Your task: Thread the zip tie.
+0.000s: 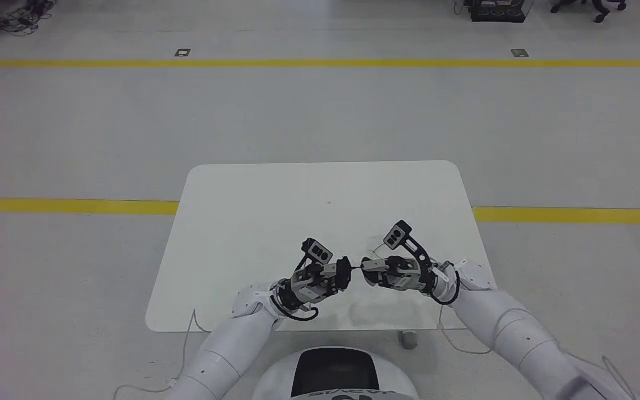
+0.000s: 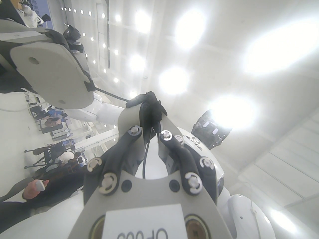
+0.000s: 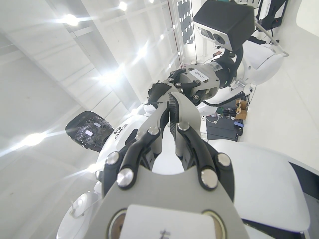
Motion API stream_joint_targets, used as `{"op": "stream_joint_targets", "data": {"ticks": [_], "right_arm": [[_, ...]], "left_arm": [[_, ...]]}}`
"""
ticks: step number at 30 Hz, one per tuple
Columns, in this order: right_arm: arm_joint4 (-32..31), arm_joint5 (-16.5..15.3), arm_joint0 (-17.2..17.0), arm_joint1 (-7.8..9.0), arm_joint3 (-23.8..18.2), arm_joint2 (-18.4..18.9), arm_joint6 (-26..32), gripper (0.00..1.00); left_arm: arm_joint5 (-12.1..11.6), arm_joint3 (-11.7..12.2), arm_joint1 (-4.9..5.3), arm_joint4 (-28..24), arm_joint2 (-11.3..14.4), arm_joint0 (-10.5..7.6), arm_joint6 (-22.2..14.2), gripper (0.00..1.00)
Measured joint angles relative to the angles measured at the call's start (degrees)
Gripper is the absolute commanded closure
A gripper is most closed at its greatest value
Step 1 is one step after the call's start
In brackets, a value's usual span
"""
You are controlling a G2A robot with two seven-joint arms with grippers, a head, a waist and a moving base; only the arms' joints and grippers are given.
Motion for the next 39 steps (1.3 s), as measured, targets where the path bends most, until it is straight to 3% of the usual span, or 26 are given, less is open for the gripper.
{"op": "stream_joint_targets", "data": {"ticks": [39], "right_arm": [[-3.54, 1.01, 1.56, -0.74, 2.09, -1.91, 0.00, 1.00]], "left_arm": [[0.00, 0.00, 0.00, 0.00, 0.00, 0.00, 0.00, 1.00]]}}
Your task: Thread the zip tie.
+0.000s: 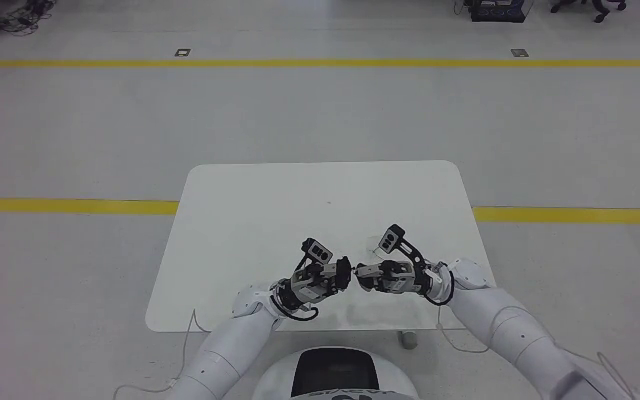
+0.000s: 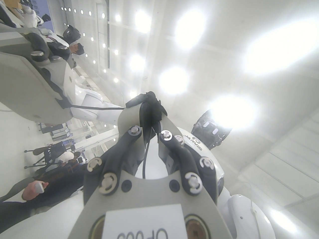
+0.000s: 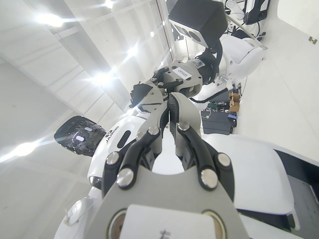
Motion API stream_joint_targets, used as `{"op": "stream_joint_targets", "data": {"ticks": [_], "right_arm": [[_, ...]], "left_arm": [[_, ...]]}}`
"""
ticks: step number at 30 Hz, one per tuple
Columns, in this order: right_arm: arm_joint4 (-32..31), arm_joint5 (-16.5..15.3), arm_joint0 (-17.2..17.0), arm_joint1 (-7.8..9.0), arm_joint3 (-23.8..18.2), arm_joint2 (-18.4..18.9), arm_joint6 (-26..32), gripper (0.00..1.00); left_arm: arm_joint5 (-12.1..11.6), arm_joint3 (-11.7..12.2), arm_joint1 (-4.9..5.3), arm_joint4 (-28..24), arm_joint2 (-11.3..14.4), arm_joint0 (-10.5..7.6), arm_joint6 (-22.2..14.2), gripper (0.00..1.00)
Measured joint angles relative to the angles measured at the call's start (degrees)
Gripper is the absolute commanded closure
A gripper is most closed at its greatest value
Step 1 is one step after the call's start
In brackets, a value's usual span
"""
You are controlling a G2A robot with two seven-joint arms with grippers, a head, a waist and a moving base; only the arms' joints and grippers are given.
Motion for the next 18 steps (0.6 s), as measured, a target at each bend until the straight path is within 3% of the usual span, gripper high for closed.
{"op": "stream_joint_targets", "data": {"ticks": [18], "right_arm": [[-1.54, -0.16, -0.45, 0.71, 1.82, 2.55, 0.00, 1.00]], "left_arm": [[0.00, 0.00, 0.00, 0.00, 0.00, 0.00, 0.00, 1.00]]}}
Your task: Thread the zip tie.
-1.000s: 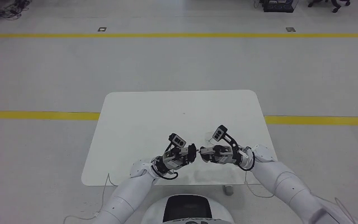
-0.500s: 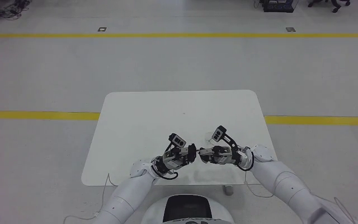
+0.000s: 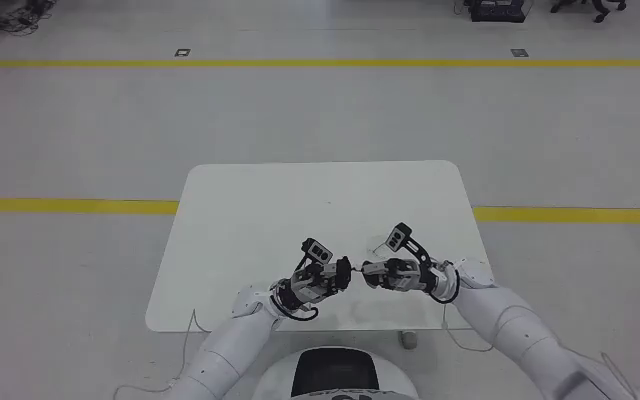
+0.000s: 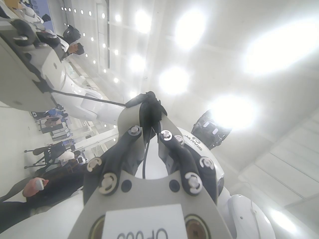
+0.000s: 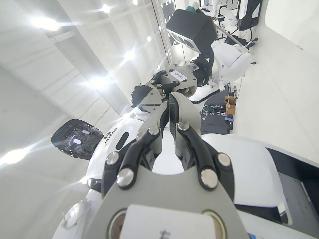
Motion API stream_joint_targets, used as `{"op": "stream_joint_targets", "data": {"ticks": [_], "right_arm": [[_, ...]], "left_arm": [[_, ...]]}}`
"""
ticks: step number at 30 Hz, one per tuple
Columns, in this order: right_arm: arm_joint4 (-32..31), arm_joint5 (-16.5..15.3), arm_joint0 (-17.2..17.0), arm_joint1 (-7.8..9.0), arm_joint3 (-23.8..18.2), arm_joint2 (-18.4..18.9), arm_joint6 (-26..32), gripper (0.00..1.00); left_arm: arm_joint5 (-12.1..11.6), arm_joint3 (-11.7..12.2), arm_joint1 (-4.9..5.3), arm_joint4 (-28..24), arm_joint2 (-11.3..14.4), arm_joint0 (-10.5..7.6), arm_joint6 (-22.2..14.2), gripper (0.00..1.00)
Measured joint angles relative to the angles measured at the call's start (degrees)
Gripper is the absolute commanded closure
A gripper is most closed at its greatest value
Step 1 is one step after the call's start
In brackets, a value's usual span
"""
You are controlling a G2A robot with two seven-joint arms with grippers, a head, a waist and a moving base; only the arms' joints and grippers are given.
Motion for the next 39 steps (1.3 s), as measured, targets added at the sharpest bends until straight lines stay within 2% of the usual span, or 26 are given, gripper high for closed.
{"op": "stream_joint_targets", "data": {"ticks": [7, 8, 9, 10, 18, 20, 22, 24, 27, 33, 39], "right_arm": [[-0.49, -1.04, -1.45, 1.26, 0.75, 4.22, 0.00, 1.00], [-0.34, -1.10, -1.77, 1.45, 0.65, 4.94, 0.00, 0.84], [0.04, -1.11, -2.27, 1.68, 0.15, 5.87, 0.00, 0.20], [0.41, -1.11, -2.70, 1.81, -0.54, 6.53, 0.00, 0.00], [0.87, -1.10, -3.18, 1.94, -1.49, 7.29, 0.00, 0.00], [0.72, -1.10, -3.23, 1.93, -1.70, 7.36, -0.23, 0.00], [-0.97, -1.10, -3.66, 2.01, -3.19, 8.36, -3.01, 0.00], [-3.07, -1.10, -4.84, 2.29, -5.32, 10.44, -5.97, 0.00], [-4.31, -1.10, -7.31, 2.70, -8.11, 13.95, -7.43, 0.00], [-6.44, -1.10, -11.64, 3.09, -12.37, 19.94, -9.23, 0.00], [-6.84, -1.10, -14.80, 3.08, -16.46, 23.41, -8.77, 0.00]], "left_arm": [[0.00, 0.00, 0.00, 0.00, 0.00, 0.00, 0.00, 1.00], [0.00, 0.00, 0.00, 0.00, 0.00, 0.00, 0.00, 1.00], [0.00, 0.00, 0.00, 0.00, 0.00, 0.00, 0.00, 1.00], [0.00, 0.00, 0.00, 0.00, 0.00, 0.00, 0.00, 1.00], [0.00, 0.00, 0.00, 0.00, 0.00, 0.00, 0.00, 1.00], [0.09, -0.36, 0.02, -0.08, -0.14, 0.18, 1.03, 1.00], [0.02, -1.63, 0.20, 0.58, -0.84, 0.91, 5.04, 1.00], [0.00, -3.50, 0.34, 0.25, -1.75, 2.39, 8.94, 1.00], [0.00, -6.13, 0.54, -0.58, -2.67, 4.39, 12.00, 1.00], [0.00, -11.04, 1.08, -1.23, -4.26, 7.51, 12.94, 1.00], [0.00, -15.59, 1.51, -0.64, -5.87, 10.02, 12.63, 1.00]]}}
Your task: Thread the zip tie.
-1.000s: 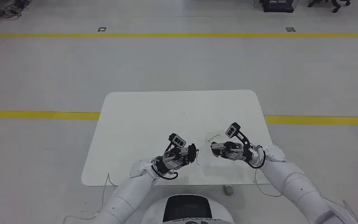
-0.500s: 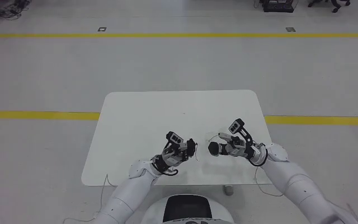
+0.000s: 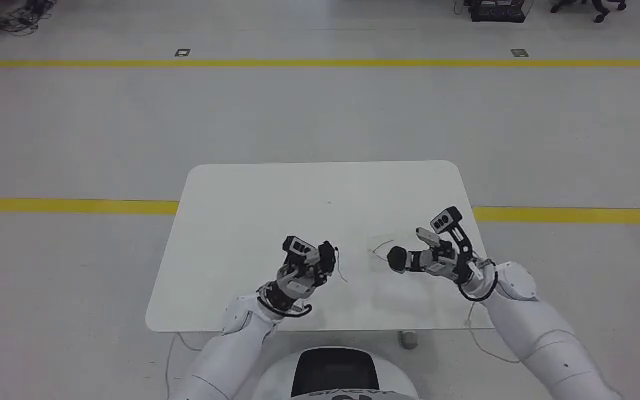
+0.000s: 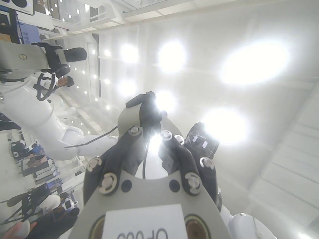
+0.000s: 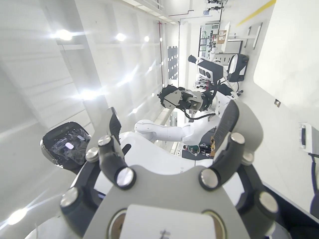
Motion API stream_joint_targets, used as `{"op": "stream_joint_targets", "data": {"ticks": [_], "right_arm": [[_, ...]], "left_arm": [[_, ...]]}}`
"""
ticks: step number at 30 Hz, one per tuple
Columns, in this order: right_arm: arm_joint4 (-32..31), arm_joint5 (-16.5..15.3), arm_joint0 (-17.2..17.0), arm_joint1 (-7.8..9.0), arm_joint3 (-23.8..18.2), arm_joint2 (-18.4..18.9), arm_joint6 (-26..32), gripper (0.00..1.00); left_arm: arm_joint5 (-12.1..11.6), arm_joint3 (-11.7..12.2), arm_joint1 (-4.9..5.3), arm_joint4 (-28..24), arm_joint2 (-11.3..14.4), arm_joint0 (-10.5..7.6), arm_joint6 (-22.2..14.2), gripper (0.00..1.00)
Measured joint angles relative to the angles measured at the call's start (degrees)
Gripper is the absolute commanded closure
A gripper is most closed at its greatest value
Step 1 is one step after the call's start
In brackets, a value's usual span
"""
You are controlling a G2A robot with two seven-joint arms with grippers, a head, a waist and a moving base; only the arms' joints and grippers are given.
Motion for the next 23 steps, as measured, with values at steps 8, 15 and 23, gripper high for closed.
{"op": "stream_joint_targets", "data": {"ticks": [8, 15, 23], "right_arm": [[0.69, 0.00, -0.22, -0.01, -0.15, 0.24, 0.26, 0.00], [0.69, 0.00, -0.22, 0.00, -0.15, 0.24, 0.26, 0.00], [0.69, 0.00, -0.22, 0.00, -0.15, 0.24, 0.26, 0.00]], "left_arm": [[0.00, -0.15, 0.01, 0.00, -0.02, 0.08, -0.15, 1.00], [0.00, -0.15, 0.01, 0.00, -0.02, 0.08, -0.15, 1.00], [0.00, -0.15, 0.01, 0.00, -0.02, 0.08, -0.15, 1.00]]}}
